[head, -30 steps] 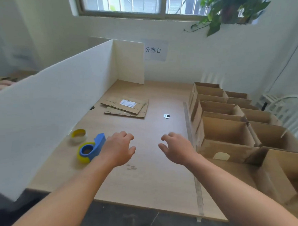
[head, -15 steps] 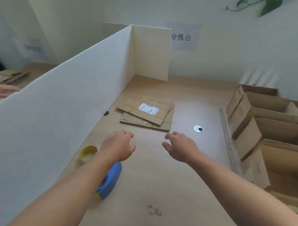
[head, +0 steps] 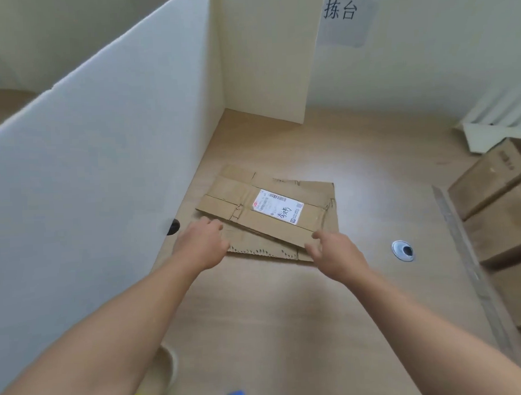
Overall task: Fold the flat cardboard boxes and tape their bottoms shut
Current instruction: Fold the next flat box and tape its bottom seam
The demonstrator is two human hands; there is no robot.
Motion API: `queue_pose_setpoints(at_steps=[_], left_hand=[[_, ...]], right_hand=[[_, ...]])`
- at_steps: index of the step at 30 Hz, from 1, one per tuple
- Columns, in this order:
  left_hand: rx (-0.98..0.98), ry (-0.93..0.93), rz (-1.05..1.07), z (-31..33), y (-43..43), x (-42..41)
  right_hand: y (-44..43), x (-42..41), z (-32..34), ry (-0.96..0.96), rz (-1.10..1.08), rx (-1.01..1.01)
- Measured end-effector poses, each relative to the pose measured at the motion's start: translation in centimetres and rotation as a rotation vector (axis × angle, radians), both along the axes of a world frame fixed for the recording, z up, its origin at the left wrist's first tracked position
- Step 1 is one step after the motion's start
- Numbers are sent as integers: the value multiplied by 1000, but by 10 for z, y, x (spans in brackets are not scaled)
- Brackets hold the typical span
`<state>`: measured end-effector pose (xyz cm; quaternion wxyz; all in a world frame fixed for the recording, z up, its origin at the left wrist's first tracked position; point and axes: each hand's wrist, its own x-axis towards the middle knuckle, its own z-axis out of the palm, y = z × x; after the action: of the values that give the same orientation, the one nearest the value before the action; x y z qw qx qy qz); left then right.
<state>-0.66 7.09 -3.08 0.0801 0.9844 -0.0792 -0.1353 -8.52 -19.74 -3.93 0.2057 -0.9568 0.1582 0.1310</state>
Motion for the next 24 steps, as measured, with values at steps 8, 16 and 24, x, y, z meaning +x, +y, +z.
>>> queue_pose_setpoints(at_steps=[8, 16, 24], left_hand=[[-34, 10, 136, -59, 1, 109], [-144, -13, 207, -90, -1, 135], [-324, 97, 264, -75, 5, 97]], right_hand=[[8, 63, -47, -138, -646, 461], [2, 77, -53, -195, -800, 682], [-25, 29, -43, -200, -865, 1006]])
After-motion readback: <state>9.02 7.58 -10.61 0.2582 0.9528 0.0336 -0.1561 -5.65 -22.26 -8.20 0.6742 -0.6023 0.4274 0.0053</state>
